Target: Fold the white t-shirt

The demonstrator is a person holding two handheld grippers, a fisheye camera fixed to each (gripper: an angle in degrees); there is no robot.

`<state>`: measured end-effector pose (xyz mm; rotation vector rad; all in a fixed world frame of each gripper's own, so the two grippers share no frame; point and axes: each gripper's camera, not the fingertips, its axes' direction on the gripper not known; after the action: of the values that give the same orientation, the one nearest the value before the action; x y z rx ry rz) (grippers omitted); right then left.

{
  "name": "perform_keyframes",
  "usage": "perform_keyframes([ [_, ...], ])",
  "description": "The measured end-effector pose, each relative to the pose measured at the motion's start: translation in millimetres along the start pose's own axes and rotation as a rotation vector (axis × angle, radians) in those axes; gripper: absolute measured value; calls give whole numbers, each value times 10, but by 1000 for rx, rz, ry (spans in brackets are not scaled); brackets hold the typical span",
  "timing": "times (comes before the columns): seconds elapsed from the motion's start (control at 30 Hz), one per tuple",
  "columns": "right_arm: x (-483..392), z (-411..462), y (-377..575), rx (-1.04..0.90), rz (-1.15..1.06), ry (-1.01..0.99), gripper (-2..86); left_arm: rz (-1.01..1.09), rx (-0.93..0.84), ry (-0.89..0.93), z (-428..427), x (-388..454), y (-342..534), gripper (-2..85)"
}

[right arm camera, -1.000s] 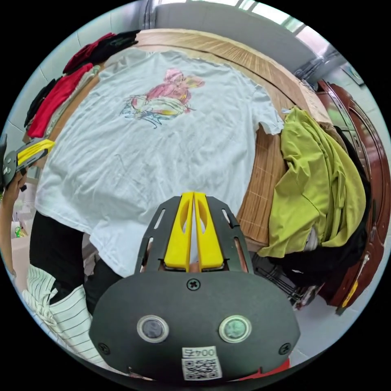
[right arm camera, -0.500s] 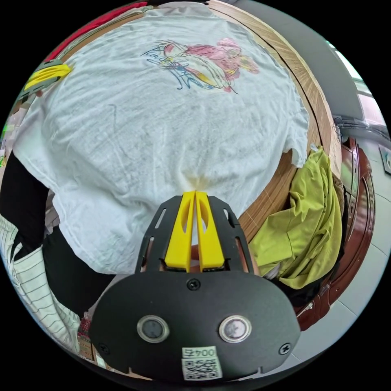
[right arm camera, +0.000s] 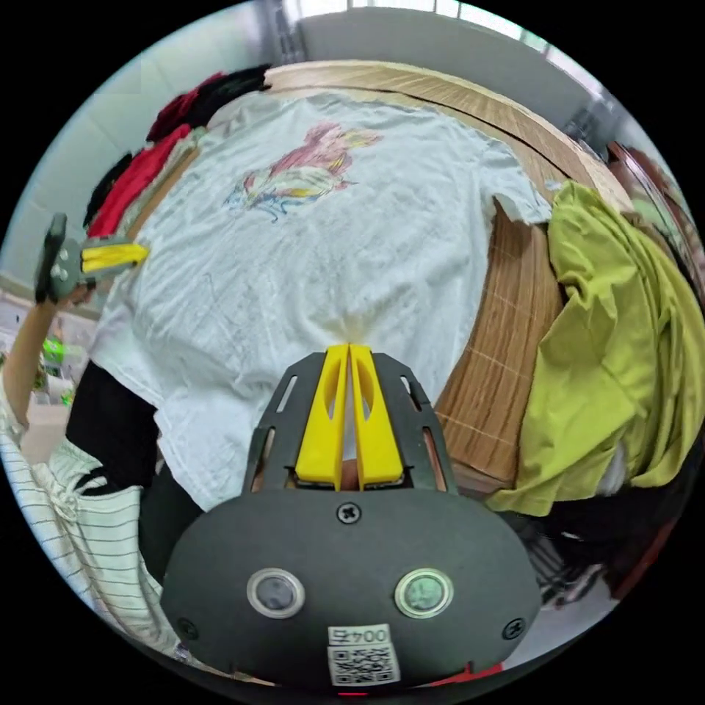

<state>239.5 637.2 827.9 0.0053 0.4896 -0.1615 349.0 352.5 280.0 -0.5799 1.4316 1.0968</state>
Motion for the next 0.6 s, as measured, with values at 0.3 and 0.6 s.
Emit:
perform_keyframes([
  [0.3,1321,-225,1390,476,611,-674,0,-148,46,117,209,-425,261,8],
  [0.6,513,-42,919,525,493,-740,-3,-188,18,179,449,-867,524,8],
])
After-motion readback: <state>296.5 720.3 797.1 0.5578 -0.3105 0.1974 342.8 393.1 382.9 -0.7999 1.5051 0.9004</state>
